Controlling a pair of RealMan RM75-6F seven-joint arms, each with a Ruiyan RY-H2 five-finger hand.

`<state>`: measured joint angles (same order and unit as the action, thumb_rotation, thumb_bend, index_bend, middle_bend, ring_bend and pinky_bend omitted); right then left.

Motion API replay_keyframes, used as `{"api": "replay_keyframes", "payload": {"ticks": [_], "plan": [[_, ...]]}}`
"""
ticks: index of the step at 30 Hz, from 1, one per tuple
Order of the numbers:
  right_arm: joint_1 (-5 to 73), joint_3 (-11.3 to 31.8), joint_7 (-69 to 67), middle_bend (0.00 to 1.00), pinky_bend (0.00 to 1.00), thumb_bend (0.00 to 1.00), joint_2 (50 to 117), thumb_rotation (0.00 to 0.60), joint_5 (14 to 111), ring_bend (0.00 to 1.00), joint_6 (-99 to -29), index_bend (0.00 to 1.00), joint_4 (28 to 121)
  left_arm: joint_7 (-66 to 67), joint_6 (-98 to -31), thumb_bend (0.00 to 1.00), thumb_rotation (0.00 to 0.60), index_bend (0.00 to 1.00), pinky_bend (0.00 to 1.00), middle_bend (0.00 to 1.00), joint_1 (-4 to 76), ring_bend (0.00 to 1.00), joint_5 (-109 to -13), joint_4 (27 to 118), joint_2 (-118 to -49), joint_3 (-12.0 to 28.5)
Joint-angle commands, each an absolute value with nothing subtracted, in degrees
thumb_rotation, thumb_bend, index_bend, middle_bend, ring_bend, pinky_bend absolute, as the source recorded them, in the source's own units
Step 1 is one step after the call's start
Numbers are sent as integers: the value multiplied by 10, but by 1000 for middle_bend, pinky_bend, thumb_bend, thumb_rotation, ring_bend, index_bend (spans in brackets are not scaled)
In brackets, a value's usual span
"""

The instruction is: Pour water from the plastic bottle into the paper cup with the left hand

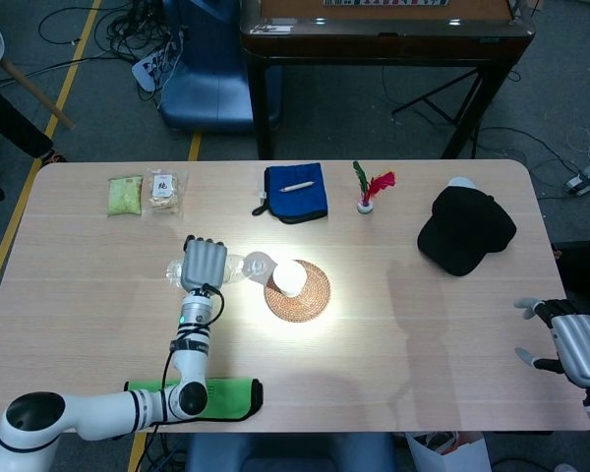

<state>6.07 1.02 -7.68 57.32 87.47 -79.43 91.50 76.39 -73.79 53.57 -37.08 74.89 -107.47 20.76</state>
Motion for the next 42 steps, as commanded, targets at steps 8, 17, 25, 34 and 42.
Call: {"api": "replay_keyframes", "payload": {"ticks": [8, 17, 25, 34, 42], "plan": [[61, 11, -86, 433, 313, 47, 571, 600, 873, 338, -793, 358, 912, 832, -763, 34, 600, 758, 401, 820, 576, 491, -334, 737, -1103, 202], [63, 11, -89, 433, 313, 47, 571, 600, 873, 338, -791, 358, 910, 887, -779, 35, 600, 759, 409, 821, 600, 492, -305, 722, -1117, 199], [63, 10, -94, 433, 313, 47, 570, 600, 872, 338, -789, 358, 909, 919, -782, 36, 600, 760, 431, 822, 612, 492, -280, 706, -1125, 195], [64, 10, -96, 433, 313, 47, 569, 600, 873, 338, -787, 358, 909, 947, -801, 37, 600, 761, 451, 827, 625, 493, -269, 701, -1134, 196], [63, 9, -99, 433, 313, 47, 567, 600, 875, 338, -789, 358, 910, 956, -797, 37, 600, 761, 468, 828, 637, 493, -269, 694, -1143, 195]]}}
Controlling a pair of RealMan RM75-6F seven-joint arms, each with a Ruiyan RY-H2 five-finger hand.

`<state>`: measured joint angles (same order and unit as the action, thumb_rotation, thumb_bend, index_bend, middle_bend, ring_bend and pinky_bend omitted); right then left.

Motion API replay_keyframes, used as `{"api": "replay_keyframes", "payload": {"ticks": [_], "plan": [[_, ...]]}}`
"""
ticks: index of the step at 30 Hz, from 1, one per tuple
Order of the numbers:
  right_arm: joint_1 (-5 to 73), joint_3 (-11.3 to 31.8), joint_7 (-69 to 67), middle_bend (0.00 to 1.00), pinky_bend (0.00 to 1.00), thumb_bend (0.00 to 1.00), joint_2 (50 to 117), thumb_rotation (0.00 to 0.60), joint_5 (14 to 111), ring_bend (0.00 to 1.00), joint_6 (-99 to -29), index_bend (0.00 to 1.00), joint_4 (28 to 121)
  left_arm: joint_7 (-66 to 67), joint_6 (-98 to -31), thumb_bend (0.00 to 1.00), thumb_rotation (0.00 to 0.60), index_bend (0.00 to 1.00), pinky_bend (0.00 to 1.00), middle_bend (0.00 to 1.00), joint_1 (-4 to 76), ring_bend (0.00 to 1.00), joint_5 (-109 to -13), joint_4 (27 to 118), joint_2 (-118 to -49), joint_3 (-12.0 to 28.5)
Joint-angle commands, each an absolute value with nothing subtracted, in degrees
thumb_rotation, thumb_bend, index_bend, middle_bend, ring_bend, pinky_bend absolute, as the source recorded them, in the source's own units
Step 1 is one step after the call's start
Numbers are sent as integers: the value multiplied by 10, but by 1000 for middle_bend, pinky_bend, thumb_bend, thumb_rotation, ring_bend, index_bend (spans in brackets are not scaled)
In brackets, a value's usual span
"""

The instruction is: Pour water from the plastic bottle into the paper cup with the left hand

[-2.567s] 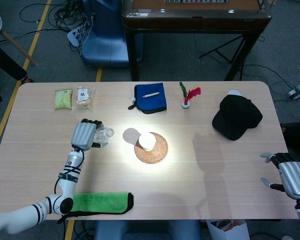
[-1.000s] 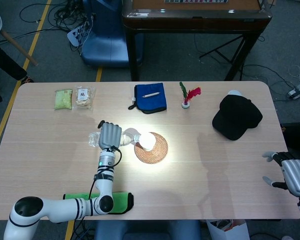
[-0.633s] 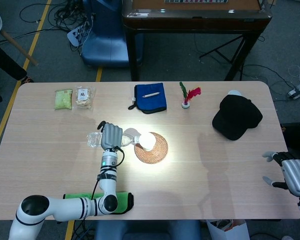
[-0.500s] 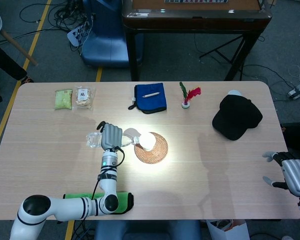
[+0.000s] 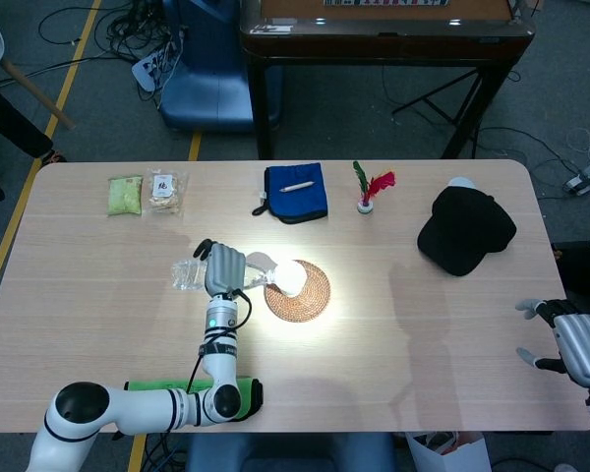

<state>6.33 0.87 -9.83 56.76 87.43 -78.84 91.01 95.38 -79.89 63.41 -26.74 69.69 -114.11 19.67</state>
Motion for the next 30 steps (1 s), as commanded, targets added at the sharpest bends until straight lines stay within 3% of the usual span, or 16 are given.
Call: {"api": "replay_keyframes", "payload": {"ticks": [1, 30], "plan": [[63, 8, -99, 433, 313, 47, 567, 600, 875, 338, -790, 358, 910, 958, -797, 37, 600, 761, 476, 828, 639, 493, -268, 692, -1144, 195], [63, 7, -111, 433, 313, 47, 562, 600, 879, 338, -791, 358, 912, 1016, -812, 37, 600, 768, 515, 837, 675, 503, -264, 640, -1177, 205]]}}
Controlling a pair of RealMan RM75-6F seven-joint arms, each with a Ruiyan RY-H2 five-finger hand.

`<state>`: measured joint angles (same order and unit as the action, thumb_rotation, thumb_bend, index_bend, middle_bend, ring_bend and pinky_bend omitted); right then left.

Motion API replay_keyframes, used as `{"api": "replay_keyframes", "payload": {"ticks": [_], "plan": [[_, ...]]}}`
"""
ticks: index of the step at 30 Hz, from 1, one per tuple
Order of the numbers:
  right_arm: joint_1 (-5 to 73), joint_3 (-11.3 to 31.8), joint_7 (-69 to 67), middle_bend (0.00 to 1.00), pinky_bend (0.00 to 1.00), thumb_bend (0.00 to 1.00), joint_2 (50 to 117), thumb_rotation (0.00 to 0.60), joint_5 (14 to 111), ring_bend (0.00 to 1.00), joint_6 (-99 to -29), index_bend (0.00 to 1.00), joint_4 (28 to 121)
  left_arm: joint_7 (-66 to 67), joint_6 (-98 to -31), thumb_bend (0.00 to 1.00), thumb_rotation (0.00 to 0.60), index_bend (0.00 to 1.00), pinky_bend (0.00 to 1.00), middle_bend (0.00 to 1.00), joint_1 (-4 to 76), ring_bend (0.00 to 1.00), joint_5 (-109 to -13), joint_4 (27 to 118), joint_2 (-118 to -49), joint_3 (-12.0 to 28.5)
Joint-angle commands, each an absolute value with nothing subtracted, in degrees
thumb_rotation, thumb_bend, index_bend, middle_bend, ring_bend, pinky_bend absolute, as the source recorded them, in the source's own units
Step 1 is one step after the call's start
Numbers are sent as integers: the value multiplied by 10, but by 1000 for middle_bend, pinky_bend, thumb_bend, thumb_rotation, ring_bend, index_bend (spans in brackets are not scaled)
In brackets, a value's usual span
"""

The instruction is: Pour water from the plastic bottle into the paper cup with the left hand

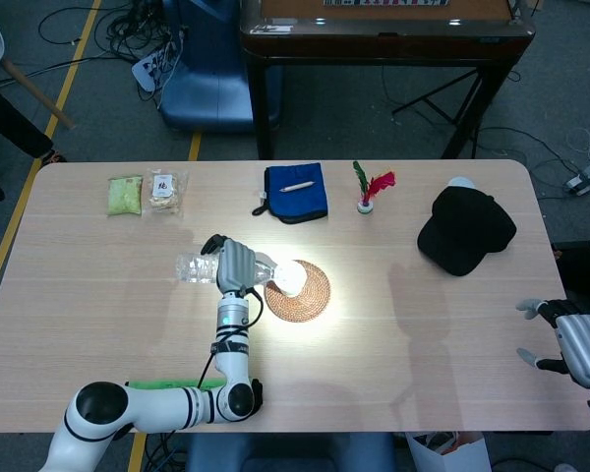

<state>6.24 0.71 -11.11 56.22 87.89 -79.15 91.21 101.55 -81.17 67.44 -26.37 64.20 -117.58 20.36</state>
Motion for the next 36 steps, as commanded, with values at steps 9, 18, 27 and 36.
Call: {"api": "replay_keyframes", "payload": {"ticks": [9, 18, 27, 36], "plan": [[64, 7, -110, 433, 313, 47, 561, 600, 879, 338, -789, 358, 914, 1030, -815, 37, 600, 769, 515, 838, 677, 503, -263, 634, -1181, 207], [64, 6, -107, 433, 313, 47, 564, 600, 879, 338, -787, 358, 913, 1038, -819, 37, 600, 769, 515, 838, 678, 503, -264, 631, -1182, 210], [63, 6, -109, 433, 313, 47, 562, 600, 880, 338, -790, 358, 914, 1044, -820, 37, 600, 769, 515, 840, 676, 503, -272, 624, -1185, 204], [63, 6, -110, 433, 313, 47, 562, 600, 879, 338, -790, 358, 914, 1048, -820, 37, 600, 769, 515, 841, 674, 503, -269, 617, -1188, 209]]}}
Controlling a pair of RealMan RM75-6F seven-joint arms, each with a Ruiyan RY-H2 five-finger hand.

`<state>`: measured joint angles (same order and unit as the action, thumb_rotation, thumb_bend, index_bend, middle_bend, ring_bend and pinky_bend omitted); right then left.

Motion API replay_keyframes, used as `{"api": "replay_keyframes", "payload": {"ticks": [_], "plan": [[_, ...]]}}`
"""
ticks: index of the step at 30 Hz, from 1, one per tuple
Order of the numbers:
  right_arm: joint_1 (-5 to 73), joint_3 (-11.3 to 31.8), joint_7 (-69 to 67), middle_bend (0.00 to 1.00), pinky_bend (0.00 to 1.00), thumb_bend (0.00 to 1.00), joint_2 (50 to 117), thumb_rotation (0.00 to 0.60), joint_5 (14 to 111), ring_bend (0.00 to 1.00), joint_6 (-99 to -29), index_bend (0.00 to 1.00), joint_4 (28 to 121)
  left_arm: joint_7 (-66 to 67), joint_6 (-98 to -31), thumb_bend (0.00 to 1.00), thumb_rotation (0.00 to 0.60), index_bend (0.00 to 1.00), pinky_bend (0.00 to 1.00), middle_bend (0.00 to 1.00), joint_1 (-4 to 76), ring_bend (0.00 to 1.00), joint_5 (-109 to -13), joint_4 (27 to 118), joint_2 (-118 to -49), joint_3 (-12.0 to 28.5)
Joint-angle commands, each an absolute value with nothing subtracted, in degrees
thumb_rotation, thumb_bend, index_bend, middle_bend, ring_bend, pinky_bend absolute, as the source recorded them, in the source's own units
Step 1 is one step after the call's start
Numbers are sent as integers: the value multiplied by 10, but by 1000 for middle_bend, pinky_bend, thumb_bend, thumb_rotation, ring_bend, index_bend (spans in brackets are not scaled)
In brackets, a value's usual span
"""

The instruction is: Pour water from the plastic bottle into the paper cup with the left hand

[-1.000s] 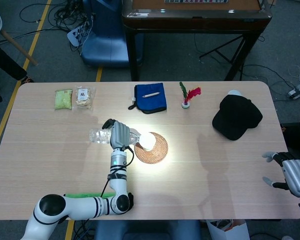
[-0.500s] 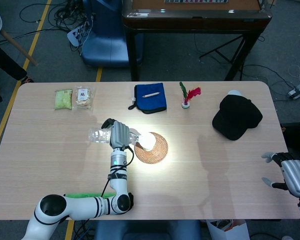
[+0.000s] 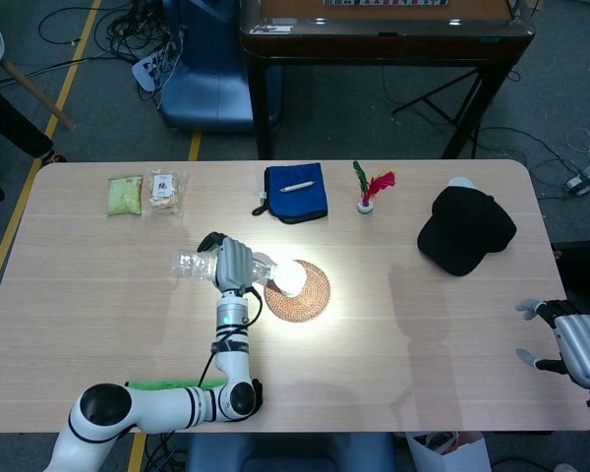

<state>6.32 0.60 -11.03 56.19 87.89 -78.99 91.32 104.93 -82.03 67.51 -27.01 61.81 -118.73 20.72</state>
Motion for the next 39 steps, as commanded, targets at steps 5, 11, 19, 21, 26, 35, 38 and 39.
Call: {"api": "replay_keyframes", "payload": {"ticks": [5, 11, 19, 21, 26, 35, 38, 39], "plan": [[65, 7, -109, 433, 313, 47, 560, 600, 877, 338, -787, 358, 915, 1040, -822, 37, 600, 767, 515, 841, 672, 505, -264, 622, -1190, 222], [65, 7, -107, 433, 313, 47, 561, 600, 876, 338, -785, 358, 916, 1030, -815, 37, 600, 766, 515, 840, 673, 506, -257, 630, -1194, 234], [64, 6, -110, 433, 313, 46, 563, 600, 877, 338, -787, 358, 913, 1004, -799, 37, 600, 764, 515, 841, 672, 506, -254, 630, -1199, 242], [65, 6, -109, 433, 313, 47, 562, 600, 876, 338, -786, 358, 913, 979, -784, 37, 600, 764, 515, 841, 670, 506, -266, 626, -1197, 240], [65, 6, -109, 433, 313, 47, 562, 600, 876, 338, -785, 358, 913, 928, -772, 37, 600, 765, 515, 842, 664, 508, -275, 624, -1196, 252], [67, 6, -105, 433, 313, 47, 564, 600, 874, 338, -781, 358, 914, 788, -766, 37, 600, 766, 515, 843, 638, 510, -308, 636, -1189, 280], [67, 6, -103, 433, 313, 47, 565, 600, 873, 338, -780, 358, 914, 737, -766, 37, 600, 766, 515, 843, 622, 510, -314, 654, -1180, 293], [67, 5, -102, 433, 313, 47, 566, 600, 874, 338, -779, 358, 913, 719, -767, 37, 600, 766, 515, 843, 614, 510, -315, 663, -1175, 297]]}}
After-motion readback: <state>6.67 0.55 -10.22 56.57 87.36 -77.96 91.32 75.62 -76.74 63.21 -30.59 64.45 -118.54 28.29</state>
